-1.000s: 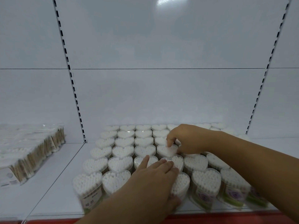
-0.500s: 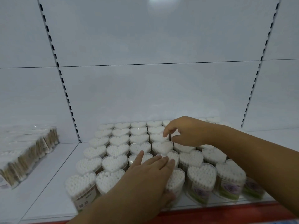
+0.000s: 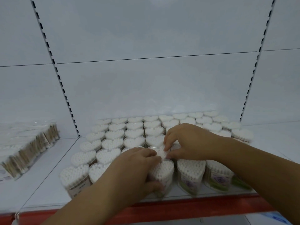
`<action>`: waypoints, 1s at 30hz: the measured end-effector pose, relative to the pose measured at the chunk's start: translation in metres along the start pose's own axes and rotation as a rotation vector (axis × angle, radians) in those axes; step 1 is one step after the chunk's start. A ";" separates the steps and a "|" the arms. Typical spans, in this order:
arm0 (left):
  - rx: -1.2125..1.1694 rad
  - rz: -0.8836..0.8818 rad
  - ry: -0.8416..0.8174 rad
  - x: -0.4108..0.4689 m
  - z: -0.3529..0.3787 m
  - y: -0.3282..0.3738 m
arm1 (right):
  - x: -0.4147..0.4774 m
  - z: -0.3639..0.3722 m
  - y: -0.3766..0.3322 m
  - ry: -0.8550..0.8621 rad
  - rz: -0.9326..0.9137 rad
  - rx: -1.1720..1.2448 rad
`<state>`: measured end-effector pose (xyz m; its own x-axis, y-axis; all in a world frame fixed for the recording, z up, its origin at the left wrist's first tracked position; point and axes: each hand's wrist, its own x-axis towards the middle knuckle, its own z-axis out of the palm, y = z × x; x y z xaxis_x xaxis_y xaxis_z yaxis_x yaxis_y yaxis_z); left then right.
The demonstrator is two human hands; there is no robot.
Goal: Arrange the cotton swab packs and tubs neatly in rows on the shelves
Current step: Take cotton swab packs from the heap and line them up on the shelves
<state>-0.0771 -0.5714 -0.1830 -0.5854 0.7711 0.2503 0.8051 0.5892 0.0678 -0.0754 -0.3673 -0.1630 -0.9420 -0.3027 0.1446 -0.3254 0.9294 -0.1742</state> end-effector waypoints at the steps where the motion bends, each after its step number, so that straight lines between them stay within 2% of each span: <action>1: -0.003 -0.012 -0.003 0.000 0.001 0.000 | 0.001 0.001 0.001 0.008 0.003 0.022; 9: 0.055 -0.032 0.069 -0.001 0.006 0.002 | -0.002 -0.006 0.001 -0.032 -0.023 0.011; 15: 0.018 -0.046 0.096 -0.002 -0.002 0.010 | -0.030 -0.031 0.024 0.054 0.043 0.028; 18: 0.005 -0.017 0.111 0.007 -0.005 0.032 | -0.055 -0.037 0.038 0.015 0.085 -0.014; 23: 0.040 0.003 0.006 0.031 0.013 0.061 | -0.098 -0.023 0.043 -0.123 0.149 -0.160; 30: 0.116 -0.019 -0.155 0.040 0.027 0.066 | -0.115 0.008 0.046 -0.045 0.129 -0.321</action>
<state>-0.0503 -0.4951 -0.1947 -0.6151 0.7824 0.0975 0.7828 0.6207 -0.0430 0.0176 -0.2917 -0.1951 -0.9787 -0.1810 0.0972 -0.1681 0.9774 0.1281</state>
